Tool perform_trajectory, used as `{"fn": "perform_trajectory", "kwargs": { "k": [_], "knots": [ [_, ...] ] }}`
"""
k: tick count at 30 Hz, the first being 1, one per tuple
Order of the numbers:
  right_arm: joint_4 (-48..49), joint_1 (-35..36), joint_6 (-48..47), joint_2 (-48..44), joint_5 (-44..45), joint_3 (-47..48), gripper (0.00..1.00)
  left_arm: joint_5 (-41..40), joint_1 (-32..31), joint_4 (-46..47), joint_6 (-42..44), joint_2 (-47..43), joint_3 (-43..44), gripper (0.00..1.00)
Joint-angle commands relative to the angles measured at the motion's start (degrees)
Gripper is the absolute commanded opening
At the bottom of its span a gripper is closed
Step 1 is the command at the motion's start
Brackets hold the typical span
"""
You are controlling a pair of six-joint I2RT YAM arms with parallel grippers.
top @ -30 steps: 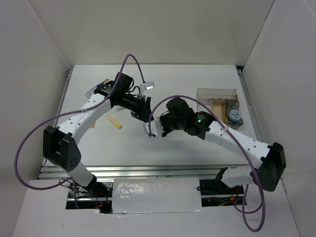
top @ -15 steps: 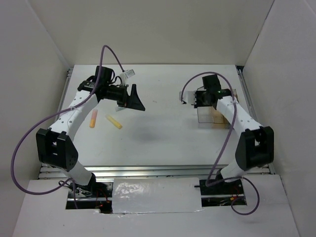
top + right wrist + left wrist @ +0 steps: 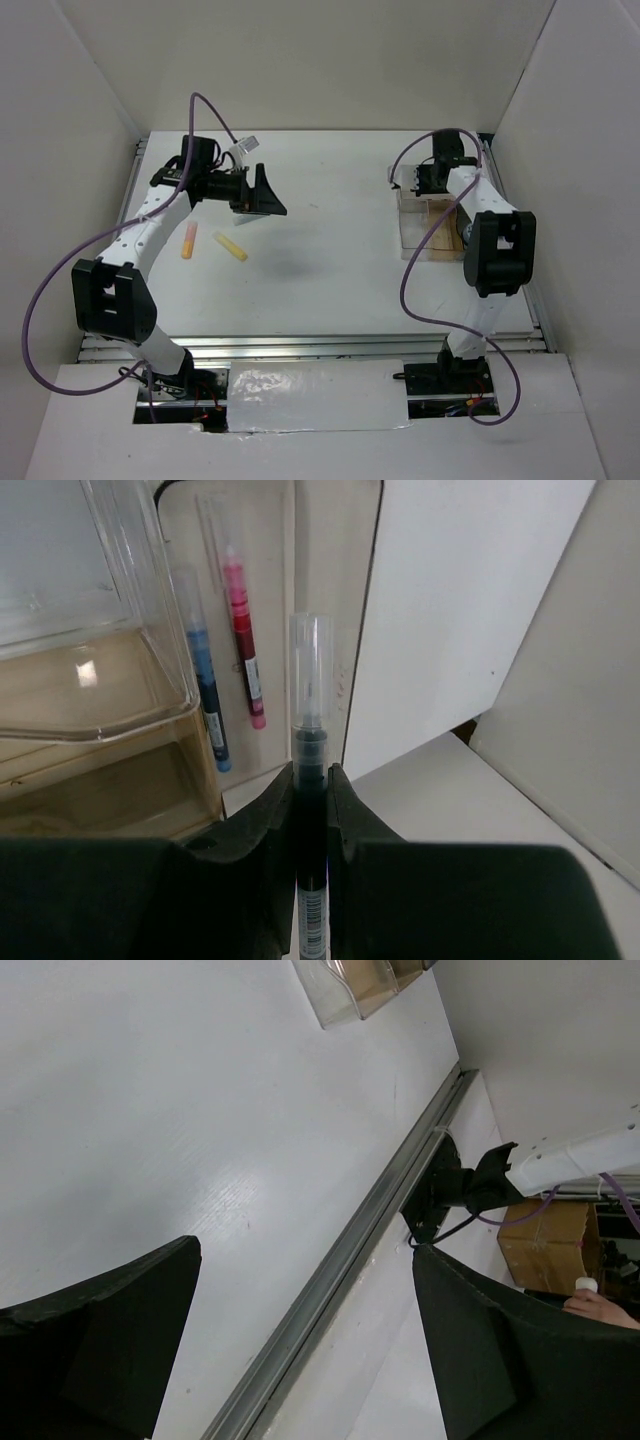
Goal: Sort the stationery into containers
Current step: Place the pen in the storage box.
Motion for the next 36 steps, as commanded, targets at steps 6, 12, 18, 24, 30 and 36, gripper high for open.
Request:
{"fn": "perform_trajectory", "kwargs": {
  "k": [6,12,18,24,30,36],
  "knots": [
    [1.53,-2.25,-5.03,3.68,0.22,2.12,0.06,1.67,2.35,2.08,-1.08,0.32,-0.40,0.99],
    [1.01,-2.86,-5.38,5.96,0.57,3.78,0.14,-4.74,4.64,-0.89,-0.92,1.01,1.88,0.99],
    [1.09,-3.30,-6.25,6.41,0.92,2.73,0.21,-9.06,6.40,-1.88,1.20,-0.47,2.68,0.99],
    [1.53,-3.13,-6.35,7.46,2.15,3.17,0.47,-10.72,7.63,-1.09,0.76,-1.53,1.36,0.99],
    [2.59,-3.13,-4.86,4.48,1.10,2.73,0.54,-17.11,9.21,-2.14,7.32,-1.53,5.21,0.99],
    [4.16,-3.48,0.59,-5.53,-5.13,1.51,0.53,-27.59,12.72,-3.89,24.04,6.27,18.45,0.91]
  ]
}}
